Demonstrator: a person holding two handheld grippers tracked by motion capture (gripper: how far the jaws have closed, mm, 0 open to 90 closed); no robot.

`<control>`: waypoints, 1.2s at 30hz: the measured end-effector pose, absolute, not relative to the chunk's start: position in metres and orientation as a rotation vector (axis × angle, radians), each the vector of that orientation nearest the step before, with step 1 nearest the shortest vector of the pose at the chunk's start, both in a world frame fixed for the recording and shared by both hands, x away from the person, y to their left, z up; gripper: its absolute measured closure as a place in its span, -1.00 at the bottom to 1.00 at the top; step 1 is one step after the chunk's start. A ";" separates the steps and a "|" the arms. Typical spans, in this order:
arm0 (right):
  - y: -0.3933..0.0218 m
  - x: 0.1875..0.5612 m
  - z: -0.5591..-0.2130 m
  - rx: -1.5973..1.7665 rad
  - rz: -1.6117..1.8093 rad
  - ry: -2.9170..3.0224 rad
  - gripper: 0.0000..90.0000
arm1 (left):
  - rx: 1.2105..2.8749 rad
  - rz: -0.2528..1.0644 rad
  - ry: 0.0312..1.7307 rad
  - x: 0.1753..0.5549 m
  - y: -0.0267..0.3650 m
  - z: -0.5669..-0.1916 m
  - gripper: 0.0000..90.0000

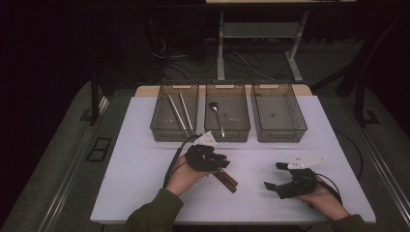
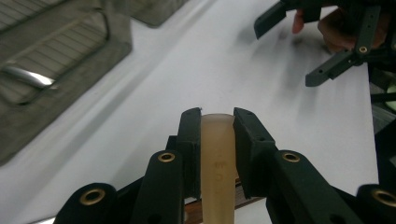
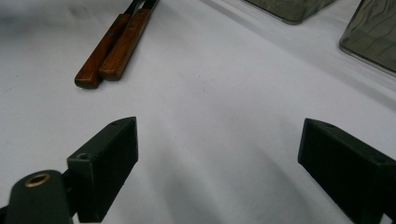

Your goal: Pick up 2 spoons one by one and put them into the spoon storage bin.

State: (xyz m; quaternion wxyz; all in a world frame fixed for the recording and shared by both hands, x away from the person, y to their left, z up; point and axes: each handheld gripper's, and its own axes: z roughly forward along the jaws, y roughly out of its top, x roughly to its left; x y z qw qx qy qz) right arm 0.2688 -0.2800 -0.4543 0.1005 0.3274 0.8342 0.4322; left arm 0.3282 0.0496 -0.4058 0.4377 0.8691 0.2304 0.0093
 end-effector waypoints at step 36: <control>-0.283 0.269 -0.453 0.987 1.289 2.450 -0.73 | 2.094 0.116 0.691 0.428 0.030 -0.358 0.61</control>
